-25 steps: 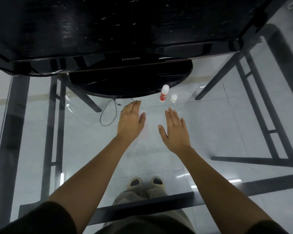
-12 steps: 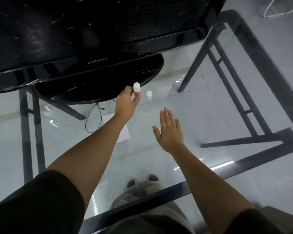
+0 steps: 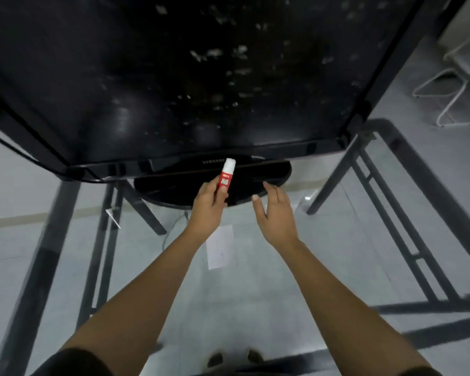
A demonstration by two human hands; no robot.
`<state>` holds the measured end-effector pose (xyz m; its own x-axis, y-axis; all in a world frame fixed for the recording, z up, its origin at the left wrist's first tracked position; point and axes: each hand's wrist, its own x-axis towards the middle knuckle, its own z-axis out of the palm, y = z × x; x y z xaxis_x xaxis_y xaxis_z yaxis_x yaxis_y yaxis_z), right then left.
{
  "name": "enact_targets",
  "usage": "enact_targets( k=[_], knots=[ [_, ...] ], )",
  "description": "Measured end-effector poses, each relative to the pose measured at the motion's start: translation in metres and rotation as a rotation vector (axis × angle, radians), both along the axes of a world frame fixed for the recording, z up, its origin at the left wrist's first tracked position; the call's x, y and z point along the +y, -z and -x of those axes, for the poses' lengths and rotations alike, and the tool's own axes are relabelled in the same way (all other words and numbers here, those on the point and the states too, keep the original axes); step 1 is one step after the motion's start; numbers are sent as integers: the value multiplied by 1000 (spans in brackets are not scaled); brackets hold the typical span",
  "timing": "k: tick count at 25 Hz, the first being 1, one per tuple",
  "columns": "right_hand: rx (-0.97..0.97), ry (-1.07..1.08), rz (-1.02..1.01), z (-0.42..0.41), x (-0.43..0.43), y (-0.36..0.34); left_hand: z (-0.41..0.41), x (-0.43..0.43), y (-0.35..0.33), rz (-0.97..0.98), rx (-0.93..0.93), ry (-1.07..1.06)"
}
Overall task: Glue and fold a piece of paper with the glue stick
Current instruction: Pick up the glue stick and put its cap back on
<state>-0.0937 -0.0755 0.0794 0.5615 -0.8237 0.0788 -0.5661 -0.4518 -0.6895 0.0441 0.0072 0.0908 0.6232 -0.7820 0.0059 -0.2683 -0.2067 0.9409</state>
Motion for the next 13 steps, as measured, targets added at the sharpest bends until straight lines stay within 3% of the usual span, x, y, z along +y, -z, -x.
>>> enact_targets(
  k=[6, 13],
  knots=[
    [-313, -105, -157, -43, 7, -74, -14, 37, -60, 244, 78, -87],
    [-404, -252, -403, -55, 24, -110, -6, 61, -85, 263, -66, -34]
  ],
)
